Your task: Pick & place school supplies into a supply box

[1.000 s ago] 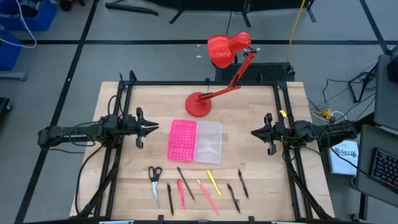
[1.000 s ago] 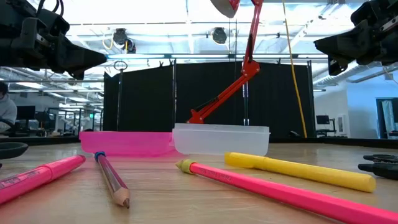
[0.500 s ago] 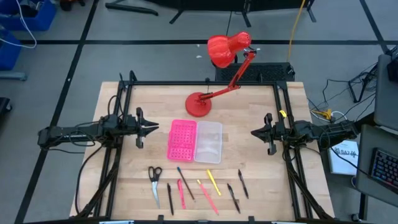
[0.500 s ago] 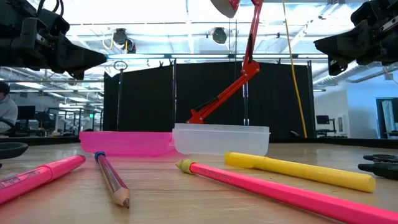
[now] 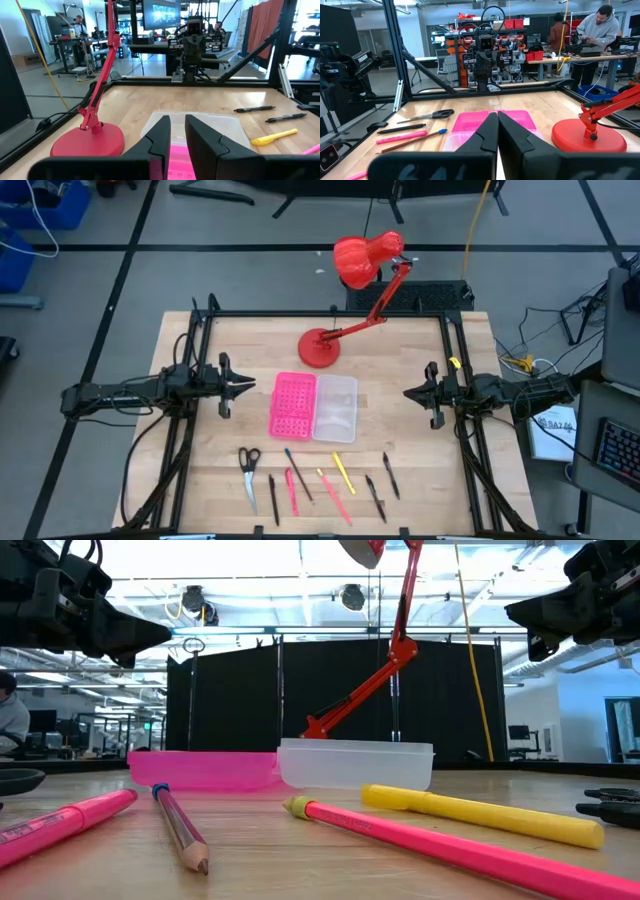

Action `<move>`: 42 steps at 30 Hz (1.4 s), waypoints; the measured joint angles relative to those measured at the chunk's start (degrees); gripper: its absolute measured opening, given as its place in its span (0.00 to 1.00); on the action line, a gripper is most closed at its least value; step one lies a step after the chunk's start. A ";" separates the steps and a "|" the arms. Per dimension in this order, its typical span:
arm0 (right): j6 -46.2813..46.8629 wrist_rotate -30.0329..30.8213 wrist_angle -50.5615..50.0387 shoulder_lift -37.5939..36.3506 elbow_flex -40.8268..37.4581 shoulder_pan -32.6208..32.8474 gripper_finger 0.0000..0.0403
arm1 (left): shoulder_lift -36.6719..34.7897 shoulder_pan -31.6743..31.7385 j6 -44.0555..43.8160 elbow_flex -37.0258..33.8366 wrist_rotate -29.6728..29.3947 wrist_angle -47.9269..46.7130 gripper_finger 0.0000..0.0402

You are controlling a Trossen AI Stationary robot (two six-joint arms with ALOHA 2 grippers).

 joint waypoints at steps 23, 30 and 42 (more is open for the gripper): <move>-0.02 -0.02 -0.01 -0.02 0.01 -0.01 0.00 | -0.01 -0.02 0.00 0.00 0.00 0.00 0.17; 0.00 -0.02 0.00 0.00 -0.01 0.00 0.00 | -0.01 -0.01 0.00 -0.02 0.00 0.00 0.17; -3.00 0.00 0.44 0.00 0.01 -0.01 0.00 | -0.02 -0.02 -6.25 -0.02 3.84 0.00 0.17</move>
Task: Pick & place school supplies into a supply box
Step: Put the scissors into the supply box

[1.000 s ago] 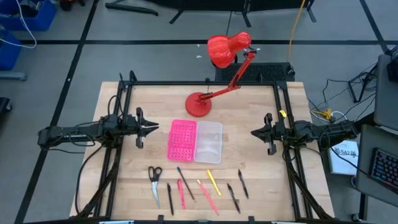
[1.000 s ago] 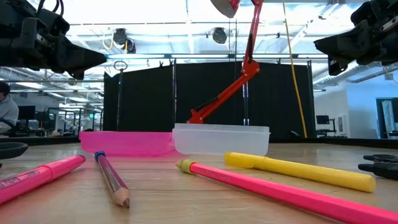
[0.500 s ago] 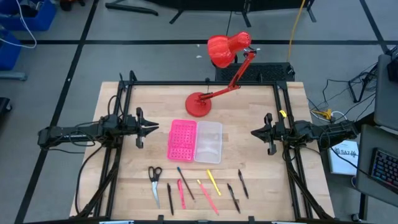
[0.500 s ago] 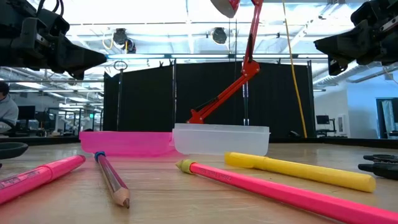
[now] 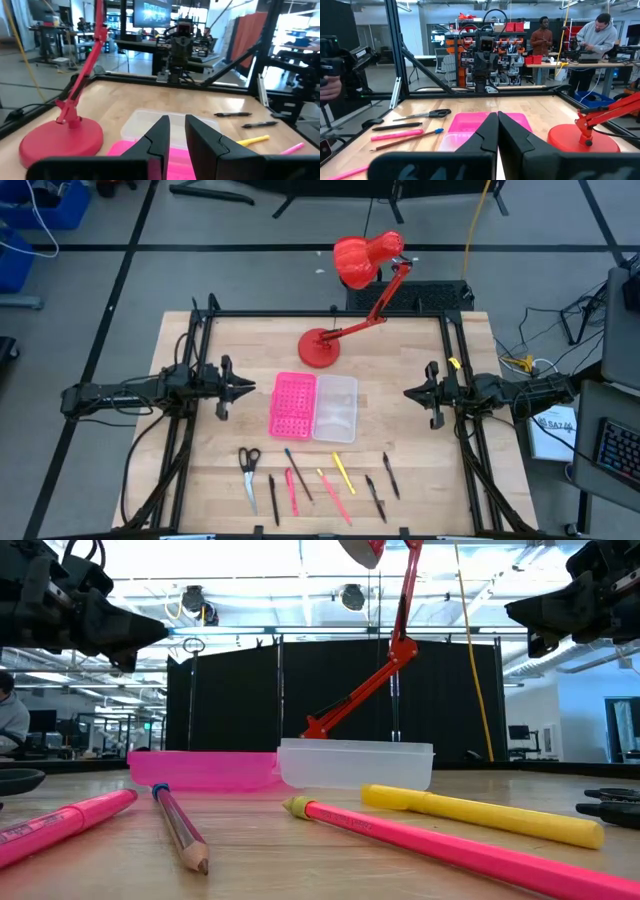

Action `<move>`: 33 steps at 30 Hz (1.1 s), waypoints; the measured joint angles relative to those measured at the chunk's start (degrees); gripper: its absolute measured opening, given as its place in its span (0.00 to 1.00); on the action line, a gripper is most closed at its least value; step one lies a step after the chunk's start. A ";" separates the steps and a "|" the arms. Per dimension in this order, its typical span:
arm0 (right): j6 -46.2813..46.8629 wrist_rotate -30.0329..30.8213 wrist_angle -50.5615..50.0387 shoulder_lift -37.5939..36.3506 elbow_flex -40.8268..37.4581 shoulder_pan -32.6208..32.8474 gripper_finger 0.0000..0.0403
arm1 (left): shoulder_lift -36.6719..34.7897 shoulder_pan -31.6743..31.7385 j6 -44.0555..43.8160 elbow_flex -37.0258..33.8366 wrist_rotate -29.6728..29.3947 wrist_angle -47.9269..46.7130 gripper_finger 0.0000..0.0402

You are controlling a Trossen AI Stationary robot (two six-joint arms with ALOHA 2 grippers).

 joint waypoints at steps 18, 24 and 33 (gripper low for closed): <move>-0.10 -0.02 -0.04 0.00 -0.02 0.01 0.00 | -0.02 -1.57 -19.23 1.52 -1.08 6.60 0.17; -0.06 -0.02 -0.04 0.00 -0.02 0.01 0.00 | 8.41 -10.25 -25.62 13.47 -18.79 -7.93 0.17; -0.04 0.00 -0.02 0.00 -0.02 -0.01 0.00 | 37.42 -29.27 -52.73 46.28 -39.51 -41.44 0.07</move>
